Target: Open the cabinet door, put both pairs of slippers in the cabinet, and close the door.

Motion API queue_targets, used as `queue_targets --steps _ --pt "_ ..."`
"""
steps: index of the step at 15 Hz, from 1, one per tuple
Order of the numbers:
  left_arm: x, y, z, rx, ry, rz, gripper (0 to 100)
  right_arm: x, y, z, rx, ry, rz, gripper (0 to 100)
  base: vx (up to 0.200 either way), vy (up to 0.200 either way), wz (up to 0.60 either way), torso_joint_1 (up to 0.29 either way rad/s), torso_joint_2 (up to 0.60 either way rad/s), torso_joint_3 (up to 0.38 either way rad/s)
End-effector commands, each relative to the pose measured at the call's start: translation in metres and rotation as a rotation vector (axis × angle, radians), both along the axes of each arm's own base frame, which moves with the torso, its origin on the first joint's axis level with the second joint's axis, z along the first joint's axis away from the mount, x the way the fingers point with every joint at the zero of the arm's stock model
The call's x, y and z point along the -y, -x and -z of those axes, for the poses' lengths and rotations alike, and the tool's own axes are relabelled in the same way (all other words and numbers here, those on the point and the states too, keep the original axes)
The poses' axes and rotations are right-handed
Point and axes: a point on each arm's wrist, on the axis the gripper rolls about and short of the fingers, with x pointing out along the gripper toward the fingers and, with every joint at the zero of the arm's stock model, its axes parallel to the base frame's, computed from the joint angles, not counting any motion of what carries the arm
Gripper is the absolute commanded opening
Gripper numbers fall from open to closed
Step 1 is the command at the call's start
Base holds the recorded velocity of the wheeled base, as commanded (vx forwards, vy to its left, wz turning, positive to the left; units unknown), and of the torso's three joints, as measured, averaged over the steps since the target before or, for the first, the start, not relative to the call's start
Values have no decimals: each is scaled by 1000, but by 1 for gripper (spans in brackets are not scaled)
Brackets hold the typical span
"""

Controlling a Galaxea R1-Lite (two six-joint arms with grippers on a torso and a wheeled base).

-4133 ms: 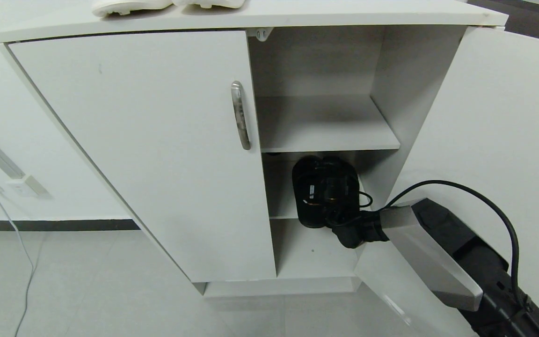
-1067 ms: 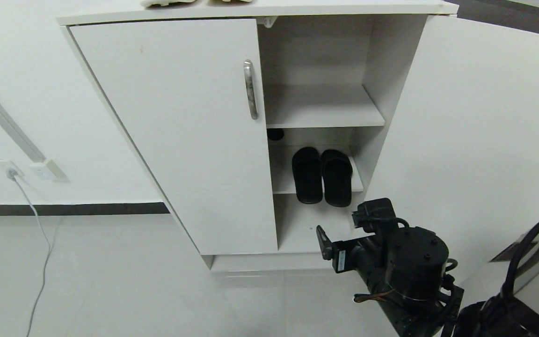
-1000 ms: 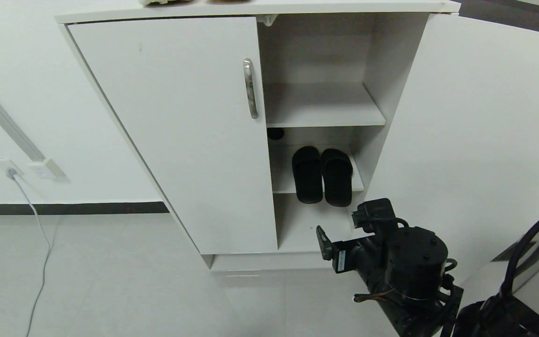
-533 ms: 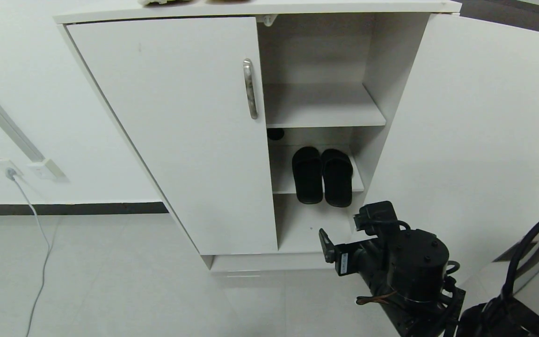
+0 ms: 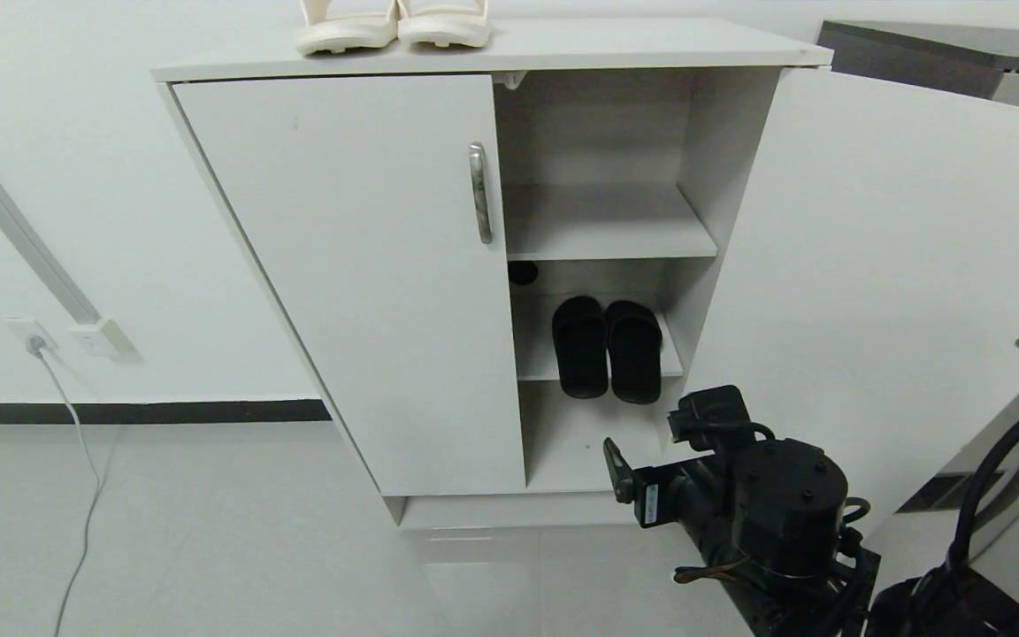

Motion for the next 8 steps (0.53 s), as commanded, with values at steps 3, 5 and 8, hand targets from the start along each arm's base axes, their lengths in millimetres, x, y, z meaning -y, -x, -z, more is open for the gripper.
queue_targets --steps 3,5,8 --pt "0 0 0 0 0 -2 0 0 1 2 -5 6 -2 100 0 0 0 2 2 201" --pt "0 0 0 0 0 -2 0 0 1 2 -5 6 -2 100 0 0 0 2 2 117" --pt "0 0 0 0 0 0 0 -1 1 3 -5 6 -2 100 0 0 0 -1 1 17"
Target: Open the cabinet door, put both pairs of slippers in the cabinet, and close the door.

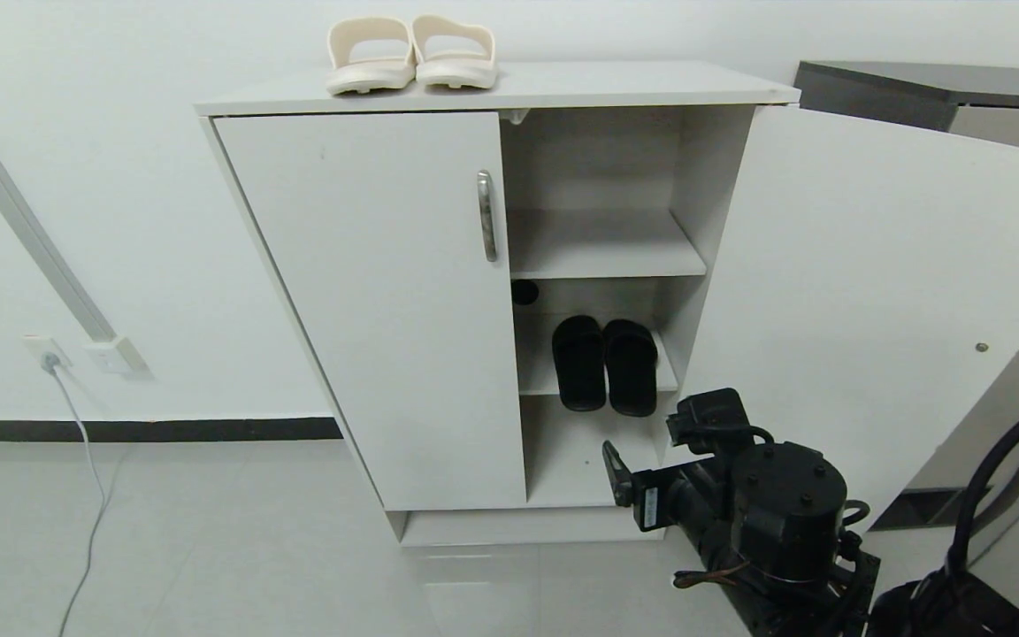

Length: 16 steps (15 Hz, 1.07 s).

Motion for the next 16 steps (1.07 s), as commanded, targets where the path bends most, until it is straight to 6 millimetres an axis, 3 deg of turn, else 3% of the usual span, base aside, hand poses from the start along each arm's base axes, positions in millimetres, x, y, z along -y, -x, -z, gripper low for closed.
queue_targets --steps 1,7,16 --pt "0 0 0 0 0 0 0 -1 0 2 -3 3 0 100 0 0 0 0 0 0" --pt "0 0 0 0 0 0 0 -2 -1 6 -12 13 0 100 0 0 0 0 0 0" --pt "0 0 0 0 0 0 0 -2 -1 7 -13 14 -2 100 0 200 0 4 1 4"
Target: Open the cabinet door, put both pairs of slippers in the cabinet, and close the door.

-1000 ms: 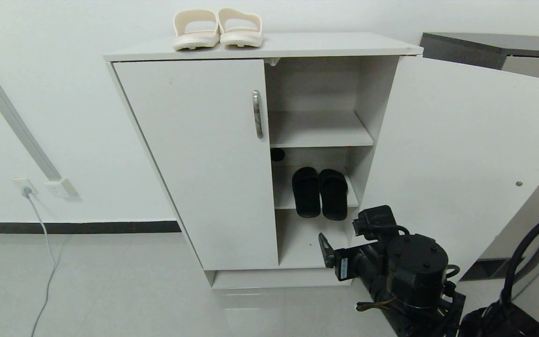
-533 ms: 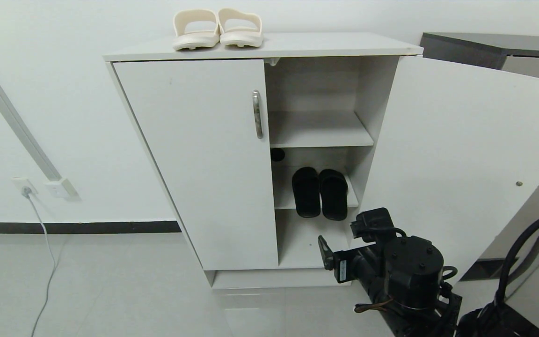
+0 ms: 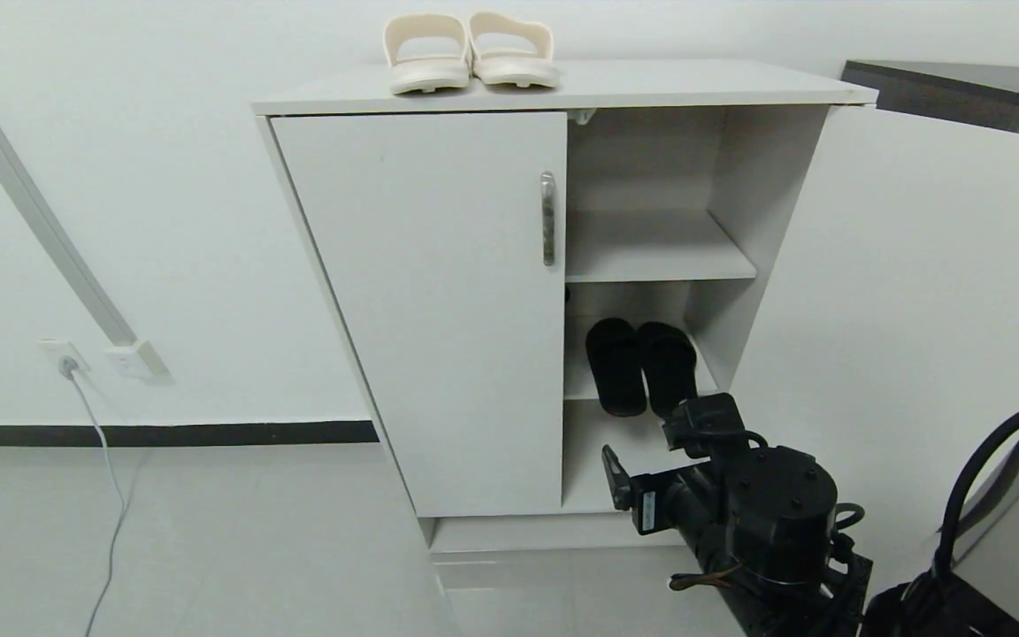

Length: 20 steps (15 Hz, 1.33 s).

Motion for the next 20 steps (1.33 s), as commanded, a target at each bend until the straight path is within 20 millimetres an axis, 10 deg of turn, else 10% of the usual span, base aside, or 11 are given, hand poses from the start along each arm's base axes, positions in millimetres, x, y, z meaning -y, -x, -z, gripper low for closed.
queue_targets --steps 1,9,20 --pt "0 0 0 1 0 -1 0 0 0 1 -2 2 -1 100 0 200 0 2 2 2" --pt "0 0 0 1 0 -1 0 -1 2 -1 12 -12 -5 100 0 200 0 1 2 1" --pt "0 0 0 0 2 -1 0 0 3 -2 27 -32 -7 100 0 0 0 0 0 0"
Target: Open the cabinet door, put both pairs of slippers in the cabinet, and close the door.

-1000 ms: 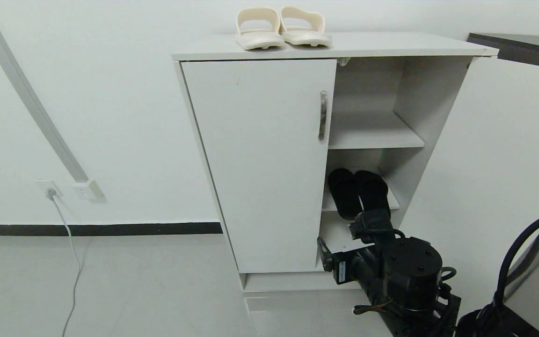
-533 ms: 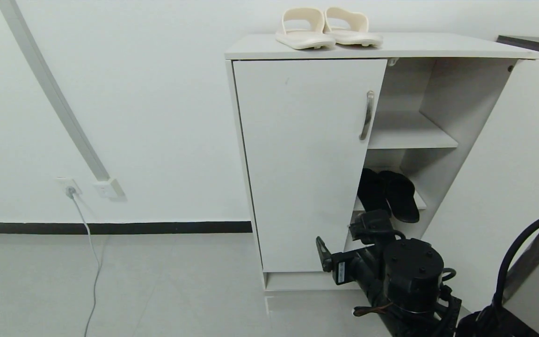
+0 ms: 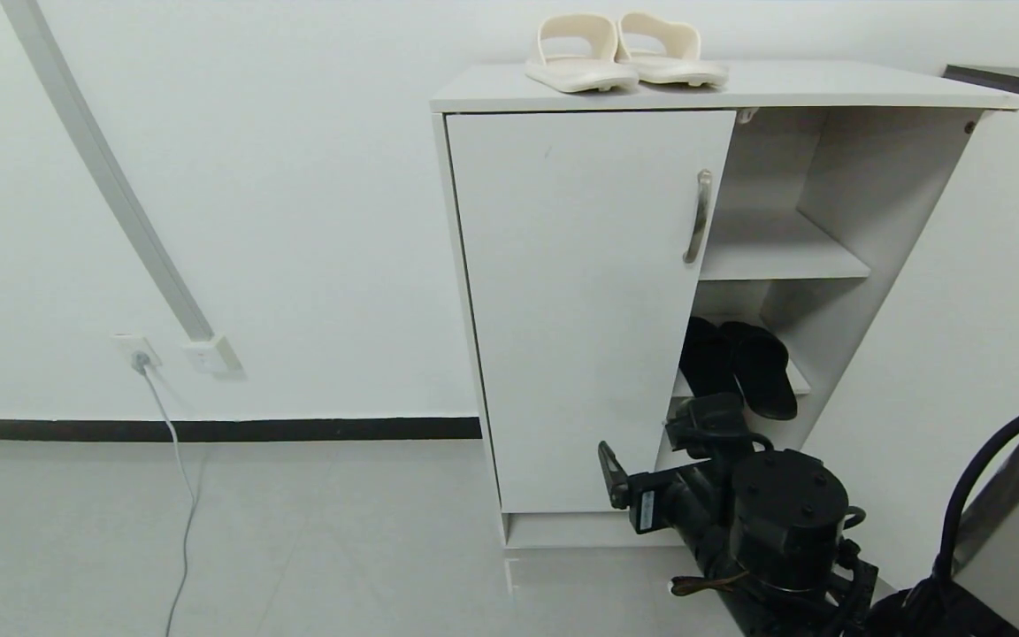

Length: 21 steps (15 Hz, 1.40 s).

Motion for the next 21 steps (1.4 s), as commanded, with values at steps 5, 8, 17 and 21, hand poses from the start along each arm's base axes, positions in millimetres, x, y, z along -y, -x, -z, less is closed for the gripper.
queue_targets --steps 5,8,17,21 --pt "0 0 0 0 1 0 0 3 2 9 -8 16 -9 100 0 0 0 0 0 0" --pt "0 0 0 0 1 0 0 2 1 12 -13 26 -7 100 0 0 0 0 0 0" --pt "0 0 0 0 1 0 0 2 0 15 -20 34 -6 100 0 0 0 35 -258 -228" --pt "0 0 0 0 1 0 0 2 0 15 -20 36 -4 100 0 0 0 118 -454 -345"
